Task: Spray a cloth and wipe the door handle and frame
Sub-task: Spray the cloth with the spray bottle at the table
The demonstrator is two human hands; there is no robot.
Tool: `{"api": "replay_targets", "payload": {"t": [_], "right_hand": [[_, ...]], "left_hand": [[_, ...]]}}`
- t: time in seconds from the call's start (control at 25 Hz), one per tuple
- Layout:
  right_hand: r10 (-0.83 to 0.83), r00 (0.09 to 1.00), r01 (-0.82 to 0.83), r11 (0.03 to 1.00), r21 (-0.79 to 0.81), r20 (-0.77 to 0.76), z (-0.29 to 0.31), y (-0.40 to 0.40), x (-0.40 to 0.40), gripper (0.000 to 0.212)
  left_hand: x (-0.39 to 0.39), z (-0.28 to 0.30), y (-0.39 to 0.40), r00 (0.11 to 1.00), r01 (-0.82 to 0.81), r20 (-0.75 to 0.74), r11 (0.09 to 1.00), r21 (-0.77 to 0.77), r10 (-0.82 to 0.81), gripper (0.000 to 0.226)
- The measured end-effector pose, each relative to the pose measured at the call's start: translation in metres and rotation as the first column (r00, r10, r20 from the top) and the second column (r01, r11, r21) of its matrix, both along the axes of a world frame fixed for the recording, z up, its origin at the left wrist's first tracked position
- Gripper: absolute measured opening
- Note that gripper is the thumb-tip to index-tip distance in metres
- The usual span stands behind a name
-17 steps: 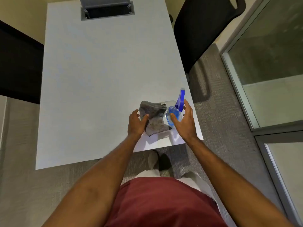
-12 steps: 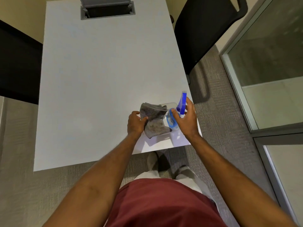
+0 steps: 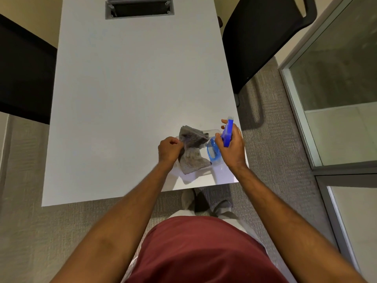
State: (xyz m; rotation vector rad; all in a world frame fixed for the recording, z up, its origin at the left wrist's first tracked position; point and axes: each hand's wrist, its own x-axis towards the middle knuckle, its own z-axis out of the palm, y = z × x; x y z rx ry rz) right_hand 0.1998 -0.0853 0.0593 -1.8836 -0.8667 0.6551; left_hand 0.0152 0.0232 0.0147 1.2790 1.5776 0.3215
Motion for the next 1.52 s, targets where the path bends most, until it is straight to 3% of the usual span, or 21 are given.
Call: {"api": "replay_targets", "payload": {"t": [0.12,0.2,0.32,0.4,0.56,0.64,0.76,0.84,0.96,1.28,1.52], "right_hand": [[-0.030,0.999,0.029,0.999,0.020,0.025,-0.001,0.003,0.002,0.034],[-0.074,0.997,0.076,0.995,0.068,-0.031,-0.003,0.003,0.002,0.024],[-0.088,0.987,0.103,0.988,0.113,-0.133,0.004,0.003,0.001,0.023],[-0.072,0.988,0.092,0.985,0.143,-0.140,0.016,0.005,0.002,0.036],[0.004,0.993,0.024,0.971,0.238,-0.119,0.051,0.007,0.005,0.024],[0.047,0.992,-0.013,0.962,0.271,-0.120,0.068,0.006,0.008,0.032],[0.145,0.989,-0.131,0.961,0.245,-0.042,0.086,0.009,0.006,0.043],[0.221,0.975,-0.210,0.951,0.228,-0.024,0.093,0.011,-0.002,0.035],[0.191,0.977,-0.169,0.964,0.205,-0.094,0.097,0.007,-0.015,0.033],[0.190,0.982,-0.190,0.978,0.091,0.012,0.132,-0.022,-0.036,0.036],[0.237,0.960,-0.236,0.971,-0.027,0.147,0.134,-0.023,-0.049,0.047]], "left_hand": [[0.005,0.010,-0.007,0.987,-0.045,0.156,0.999,0.012,0.043,0.013],[0.002,0.012,-0.010,0.953,-0.136,0.261,0.987,-0.084,0.154,0.019],[-0.009,0.019,-0.008,0.762,-0.278,0.462,0.874,-0.398,0.453,0.011],[-0.013,0.031,-0.005,0.613,-0.297,0.520,0.784,-0.546,0.595,0.016],[-0.014,0.051,0.004,0.511,-0.259,0.548,0.726,-0.637,0.663,0.029],[-0.012,0.061,0.008,0.464,-0.205,0.595,0.733,-0.648,0.656,0.025],[0.000,0.074,0.012,0.441,-0.049,0.698,0.791,-0.609,0.564,0.039],[0.013,0.077,0.007,0.502,0.075,0.757,0.851,-0.521,0.419,0.054],[0.031,0.079,0.001,0.505,0.198,0.799,0.857,-0.475,0.326,0.055],[0.022,0.079,0.009,0.403,0.020,0.748,0.812,-0.583,0.527,0.048],[0.023,0.083,0.004,0.440,0.050,0.765,0.838,-0.543,0.469,0.062]]}}
